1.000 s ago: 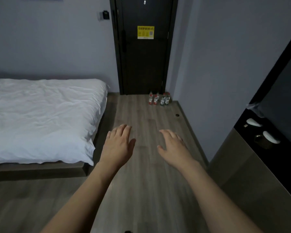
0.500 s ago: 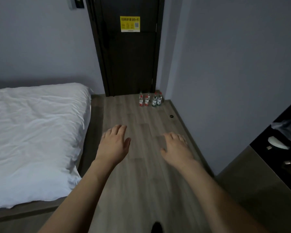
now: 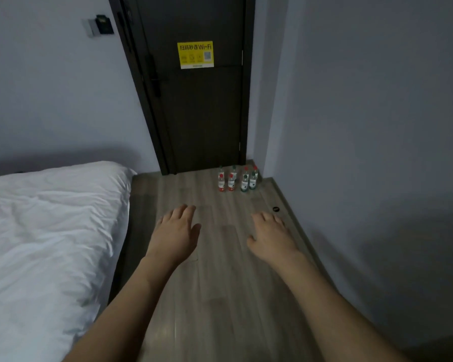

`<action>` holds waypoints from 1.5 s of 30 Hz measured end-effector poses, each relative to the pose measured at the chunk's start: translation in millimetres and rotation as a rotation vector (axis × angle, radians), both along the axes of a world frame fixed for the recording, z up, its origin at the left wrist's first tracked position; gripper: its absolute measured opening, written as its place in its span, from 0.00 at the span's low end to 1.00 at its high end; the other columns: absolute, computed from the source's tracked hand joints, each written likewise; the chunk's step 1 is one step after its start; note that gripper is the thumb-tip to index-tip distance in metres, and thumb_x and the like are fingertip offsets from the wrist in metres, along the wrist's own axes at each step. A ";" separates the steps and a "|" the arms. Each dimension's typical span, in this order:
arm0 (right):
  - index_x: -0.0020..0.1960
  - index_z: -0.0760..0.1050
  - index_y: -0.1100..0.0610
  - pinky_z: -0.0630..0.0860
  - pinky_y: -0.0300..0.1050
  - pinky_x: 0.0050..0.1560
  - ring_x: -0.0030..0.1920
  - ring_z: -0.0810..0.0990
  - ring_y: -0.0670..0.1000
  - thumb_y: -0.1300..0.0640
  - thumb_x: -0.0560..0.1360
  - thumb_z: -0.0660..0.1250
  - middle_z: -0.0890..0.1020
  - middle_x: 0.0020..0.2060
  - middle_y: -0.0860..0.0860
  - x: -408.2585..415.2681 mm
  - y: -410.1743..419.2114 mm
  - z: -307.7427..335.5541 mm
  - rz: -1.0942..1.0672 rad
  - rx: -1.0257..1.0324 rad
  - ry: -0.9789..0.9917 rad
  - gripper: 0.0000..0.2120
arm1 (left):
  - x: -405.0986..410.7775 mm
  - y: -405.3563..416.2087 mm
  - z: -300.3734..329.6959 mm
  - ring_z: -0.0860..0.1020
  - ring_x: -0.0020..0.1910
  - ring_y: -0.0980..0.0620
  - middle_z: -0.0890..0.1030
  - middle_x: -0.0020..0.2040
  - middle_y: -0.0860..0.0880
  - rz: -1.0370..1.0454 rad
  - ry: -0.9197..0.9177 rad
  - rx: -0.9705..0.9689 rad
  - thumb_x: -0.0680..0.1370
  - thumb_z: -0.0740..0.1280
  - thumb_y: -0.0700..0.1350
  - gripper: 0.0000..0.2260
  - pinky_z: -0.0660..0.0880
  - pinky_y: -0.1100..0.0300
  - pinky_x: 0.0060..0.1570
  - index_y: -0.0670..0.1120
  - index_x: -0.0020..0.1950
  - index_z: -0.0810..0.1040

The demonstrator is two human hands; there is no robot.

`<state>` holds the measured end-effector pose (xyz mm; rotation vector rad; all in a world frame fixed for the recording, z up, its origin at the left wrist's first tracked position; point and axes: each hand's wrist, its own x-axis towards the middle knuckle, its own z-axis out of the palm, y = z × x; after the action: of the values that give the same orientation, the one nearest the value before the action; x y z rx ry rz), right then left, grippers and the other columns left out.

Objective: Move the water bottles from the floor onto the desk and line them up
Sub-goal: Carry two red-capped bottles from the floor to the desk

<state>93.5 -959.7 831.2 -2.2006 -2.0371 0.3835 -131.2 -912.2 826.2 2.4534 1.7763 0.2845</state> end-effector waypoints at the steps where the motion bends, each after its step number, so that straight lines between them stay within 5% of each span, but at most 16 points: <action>1: 0.74 0.62 0.56 0.61 0.50 0.72 0.70 0.65 0.58 0.51 0.77 0.62 0.68 0.71 0.56 3.3 17.1 1.0 0.002 0.000 0.002 0.27 | 4.5 16.1 1.2 0.68 0.72 0.45 0.67 0.76 0.47 -0.001 0.000 0.000 0.83 0.58 0.54 0.23 0.65 0.47 0.72 0.48 0.77 0.63; 16: 0.78 0.56 0.52 0.61 0.52 0.74 0.73 0.64 0.56 0.50 0.77 0.64 0.65 0.74 0.54 0.7 336.8 -15.7 0.024 -0.019 0.067 0.33 | 13.3 334.3 -33.7 0.64 0.74 0.46 0.63 0.78 0.49 -0.023 0.002 -0.071 0.82 0.57 0.57 0.25 0.63 0.47 0.73 0.52 0.78 0.59; 25: 0.76 0.61 0.51 0.61 0.52 0.75 0.74 0.63 0.55 0.49 0.77 0.64 0.66 0.74 0.51 4.8 510.1 -10.7 -0.005 -0.025 0.042 0.30 | 18.4 515.3 -30.8 0.64 0.74 0.46 0.64 0.77 0.49 -0.073 0.008 -0.078 0.82 0.57 0.57 0.25 0.62 0.47 0.73 0.52 0.78 0.59; 45: 0.76 0.60 0.52 0.63 0.52 0.73 0.72 0.66 0.56 0.48 0.78 0.64 0.67 0.73 0.53 135.0 884.4 -74.3 -0.103 -0.143 0.171 0.29 | 139.8 899.0 -72.9 0.62 0.75 0.46 0.63 0.77 0.51 -0.120 0.106 -0.167 0.82 0.58 0.56 0.24 0.59 0.46 0.74 0.53 0.77 0.60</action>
<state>228.5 -75.2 756.9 -2.2528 -1.8537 0.6987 8.6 -13.1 753.2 2.4834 1.6088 -0.0048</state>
